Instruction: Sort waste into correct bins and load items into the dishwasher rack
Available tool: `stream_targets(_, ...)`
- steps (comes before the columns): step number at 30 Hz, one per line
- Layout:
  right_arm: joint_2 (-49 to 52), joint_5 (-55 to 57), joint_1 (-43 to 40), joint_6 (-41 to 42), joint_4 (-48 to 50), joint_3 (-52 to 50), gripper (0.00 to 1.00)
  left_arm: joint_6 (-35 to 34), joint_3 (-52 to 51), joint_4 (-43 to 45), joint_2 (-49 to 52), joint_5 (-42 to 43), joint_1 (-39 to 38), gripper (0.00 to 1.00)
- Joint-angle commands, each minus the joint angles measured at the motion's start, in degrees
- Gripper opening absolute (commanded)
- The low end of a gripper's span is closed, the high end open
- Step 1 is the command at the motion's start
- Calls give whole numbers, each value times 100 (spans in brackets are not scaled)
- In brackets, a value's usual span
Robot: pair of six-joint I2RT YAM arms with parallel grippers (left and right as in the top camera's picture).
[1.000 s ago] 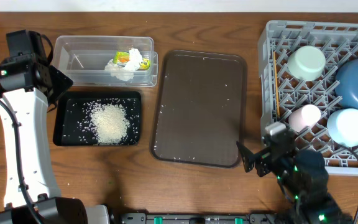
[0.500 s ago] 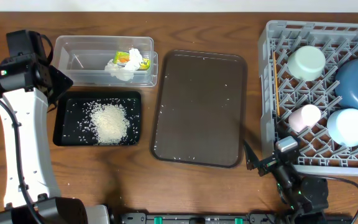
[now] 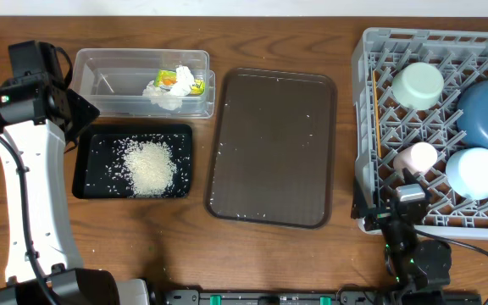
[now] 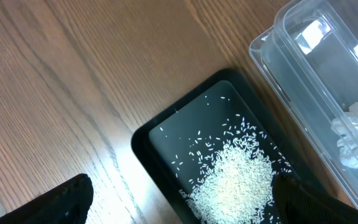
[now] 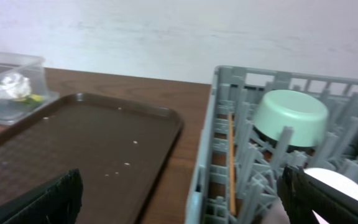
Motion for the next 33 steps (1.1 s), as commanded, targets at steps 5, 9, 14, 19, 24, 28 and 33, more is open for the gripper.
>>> stream_targets(5, -57, 170, -184, -170, -17, -26, 99, -44, 17, -13, 9, -28, 24, 94)
stream_targets(9, -57, 173, -358, -170, -17, -26, 99, -46, 17, -13, 9, -28, 24, 94)
stream_targets(14, -52, 173, -549, -173, -17, -26, 99, -44, 17, -13, 9, -28, 24, 94)
stream_targets(19, -52, 173, -551, -173, -17, -26, 99, -46, 17, -13, 9, -28, 24, 94)
stream_targets(24, -52, 173, -551, -170, -17, -26, 99, -46, 17, -13, 9, -28, 24, 94)
stream_targets(28, -52, 173, -551, -170, -17, -26, 99, -46, 17, -13, 9, -28, 24, 94)
stream_targets(33, -52, 173, -551, -170, -17, -26, 99, -46, 17, -13, 9, -28, 24, 94)
